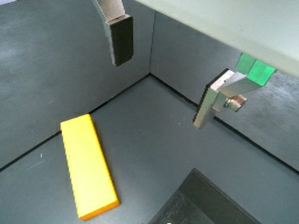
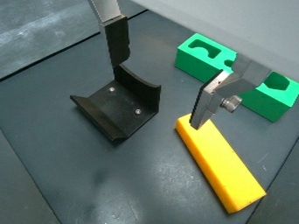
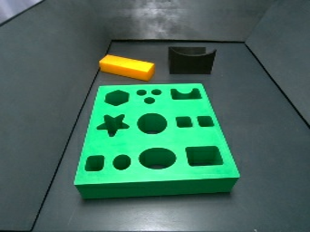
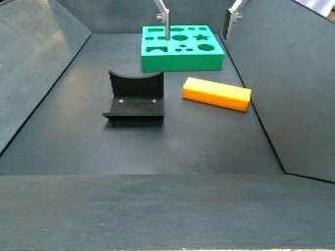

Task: Pick up the rectangle object. Move up. Place the rectangle object on the fixture. Regrasp the rectangle object. Move to above the board. Insert the rectangle object.
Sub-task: Pick up the rectangle object.

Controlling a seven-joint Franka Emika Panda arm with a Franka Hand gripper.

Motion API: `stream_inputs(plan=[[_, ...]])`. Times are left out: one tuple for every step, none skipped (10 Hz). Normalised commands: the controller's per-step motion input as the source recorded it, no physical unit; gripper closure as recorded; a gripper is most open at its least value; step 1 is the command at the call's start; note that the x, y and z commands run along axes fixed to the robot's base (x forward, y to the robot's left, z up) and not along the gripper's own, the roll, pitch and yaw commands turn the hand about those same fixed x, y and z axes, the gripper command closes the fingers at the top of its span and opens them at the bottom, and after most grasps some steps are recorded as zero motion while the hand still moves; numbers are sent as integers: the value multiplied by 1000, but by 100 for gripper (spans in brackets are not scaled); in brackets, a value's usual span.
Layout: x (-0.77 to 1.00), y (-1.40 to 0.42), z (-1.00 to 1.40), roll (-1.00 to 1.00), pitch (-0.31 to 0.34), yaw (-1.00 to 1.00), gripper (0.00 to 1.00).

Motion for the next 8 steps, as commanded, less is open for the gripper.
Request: stream_inputs(plan=[[3, 0, -134, 0, -43, 0, 0], [146, 0, -397, -87, -104, -191, 0], [26, -100, -654, -70, -170, 146, 0], [234, -80, -529, -247, -84, 743, 0], [120, -17, -466, -156, -97, 917, 0], [111, -17, -460, -147, -99, 929, 0], [97, -66, -463, -121, -90, 911, 0], [29, -180, -409, -69, -111, 863, 0]])
